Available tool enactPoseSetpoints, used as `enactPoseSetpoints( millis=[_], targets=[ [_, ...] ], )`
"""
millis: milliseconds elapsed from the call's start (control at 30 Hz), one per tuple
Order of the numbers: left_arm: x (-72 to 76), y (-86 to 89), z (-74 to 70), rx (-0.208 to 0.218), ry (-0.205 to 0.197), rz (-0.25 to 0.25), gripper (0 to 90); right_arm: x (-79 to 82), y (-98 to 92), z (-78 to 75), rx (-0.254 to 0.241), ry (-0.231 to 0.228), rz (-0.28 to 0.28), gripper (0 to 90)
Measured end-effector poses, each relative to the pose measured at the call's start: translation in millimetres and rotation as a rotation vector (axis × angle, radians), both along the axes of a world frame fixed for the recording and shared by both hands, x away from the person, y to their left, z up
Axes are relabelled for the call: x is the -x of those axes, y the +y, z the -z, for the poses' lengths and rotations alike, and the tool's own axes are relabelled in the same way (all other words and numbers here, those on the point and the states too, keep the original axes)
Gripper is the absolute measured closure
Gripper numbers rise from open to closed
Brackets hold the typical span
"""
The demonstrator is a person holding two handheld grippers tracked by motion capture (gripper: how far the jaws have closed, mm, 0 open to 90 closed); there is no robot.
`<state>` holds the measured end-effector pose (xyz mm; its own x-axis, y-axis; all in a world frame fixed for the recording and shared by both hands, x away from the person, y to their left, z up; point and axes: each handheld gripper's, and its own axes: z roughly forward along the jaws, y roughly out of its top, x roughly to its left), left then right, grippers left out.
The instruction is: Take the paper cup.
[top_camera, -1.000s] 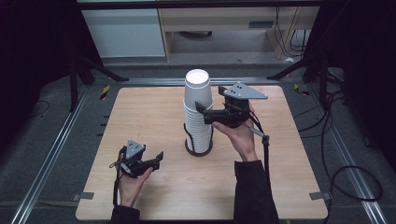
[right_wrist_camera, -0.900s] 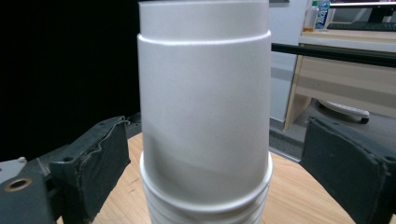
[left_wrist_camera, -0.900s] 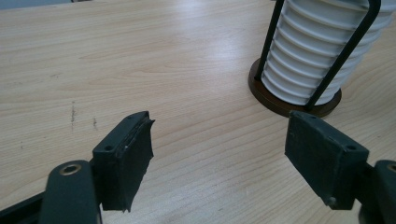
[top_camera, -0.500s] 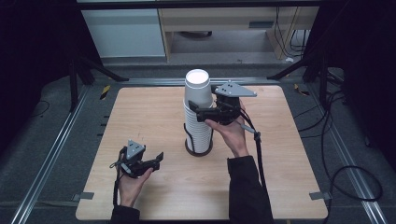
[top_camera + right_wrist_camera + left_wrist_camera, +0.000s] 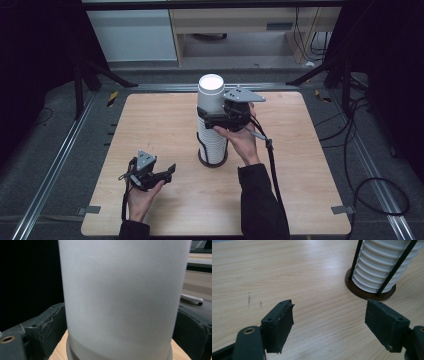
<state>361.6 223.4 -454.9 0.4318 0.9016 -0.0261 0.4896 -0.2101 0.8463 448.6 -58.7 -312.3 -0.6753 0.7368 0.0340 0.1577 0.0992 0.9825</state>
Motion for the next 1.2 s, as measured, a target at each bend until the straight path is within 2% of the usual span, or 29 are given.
enactPoseSetpoints(
  millis=[167,767,867,1200],
  targets=[
    [-0.2,0.1,0.1,-0.001,0.000,0.002,22.1,-1.7,1.8,1.2,-0.007,-0.004,0.009,7.4],
    [-0.4,1.2,0.2,-0.002,0.002,0.000,22.0,-0.6,5.8,2.6,0.016,-0.024,0.030,11.5],
    [-0.5,1.4,0.2,-0.004,0.003,0.000,21.7,2.7,3.5,-2.6,-0.009,-0.062,0.032,12.2],
    [0.4,1.4,-0.5,0.004,-0.001,0.000,21.7,5.3,0.7,-20.2,-0.004,-0.065,0.021,13.3]
  ],
)
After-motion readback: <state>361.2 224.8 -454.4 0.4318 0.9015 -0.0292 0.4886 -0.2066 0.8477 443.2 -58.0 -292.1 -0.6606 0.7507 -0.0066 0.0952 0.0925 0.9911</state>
